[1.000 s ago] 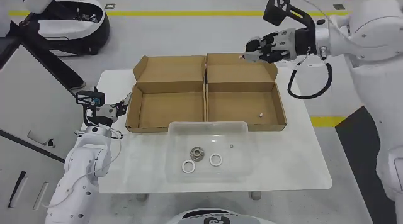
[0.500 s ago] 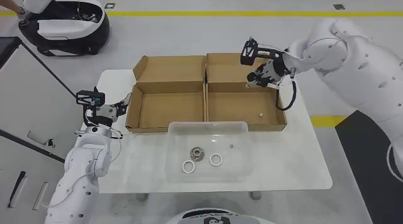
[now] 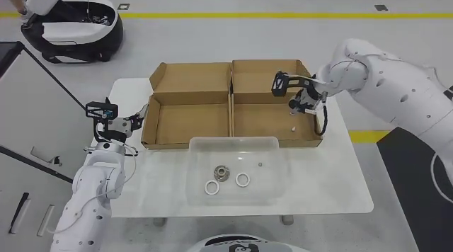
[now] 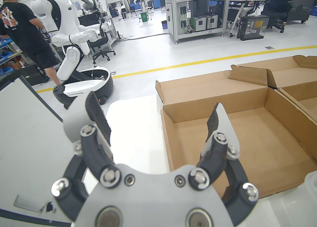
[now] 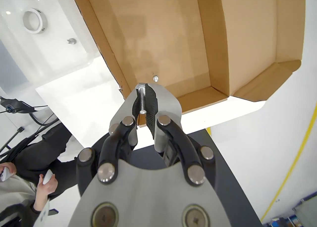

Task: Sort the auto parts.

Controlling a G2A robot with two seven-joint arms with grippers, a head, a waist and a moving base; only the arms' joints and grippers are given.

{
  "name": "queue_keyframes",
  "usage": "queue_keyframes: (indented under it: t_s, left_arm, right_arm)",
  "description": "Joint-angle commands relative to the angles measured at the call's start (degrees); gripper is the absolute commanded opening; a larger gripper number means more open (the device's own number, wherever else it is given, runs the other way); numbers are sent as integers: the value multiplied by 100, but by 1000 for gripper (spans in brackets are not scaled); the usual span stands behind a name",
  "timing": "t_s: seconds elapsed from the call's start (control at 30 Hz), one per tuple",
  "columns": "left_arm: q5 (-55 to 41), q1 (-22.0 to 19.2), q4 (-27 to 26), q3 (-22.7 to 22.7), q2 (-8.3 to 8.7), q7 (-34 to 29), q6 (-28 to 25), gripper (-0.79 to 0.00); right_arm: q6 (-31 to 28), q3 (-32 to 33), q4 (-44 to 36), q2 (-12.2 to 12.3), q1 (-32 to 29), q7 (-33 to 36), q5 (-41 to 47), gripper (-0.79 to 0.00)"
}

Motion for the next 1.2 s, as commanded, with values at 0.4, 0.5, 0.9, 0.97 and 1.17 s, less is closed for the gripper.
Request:
queue_keyframes:
  t_s: [0.4, 0.5, 0.9, 0.97, 1.17]
  left_arm:
    - [0, 0, 0, 0, 0, 0, 0, 0]
    - [0, 0, 0, 0, 0, 0, 0, 0]
    - [0, 0, 0, 0, 0, 0, 0, 0]
    - [0, 0, 0, 0, 0, 0, 0, 0]
    - [0, 0, 0, 0, 0, 0, 0, 0]
  right_arm:
    - [180, 6, 364, -553, -292, 180, -999, -785]
    - [179, 6, 478, -668, -323, 178, -1147, -785]
    - [150, 6, 812, -989, -497, 150, -1460, -785]
    - [148, 6, 856, -1020, -530, 148, -1485, -785]
    - [130, 6, 919, -1046, -551, 130, -1390, -785]
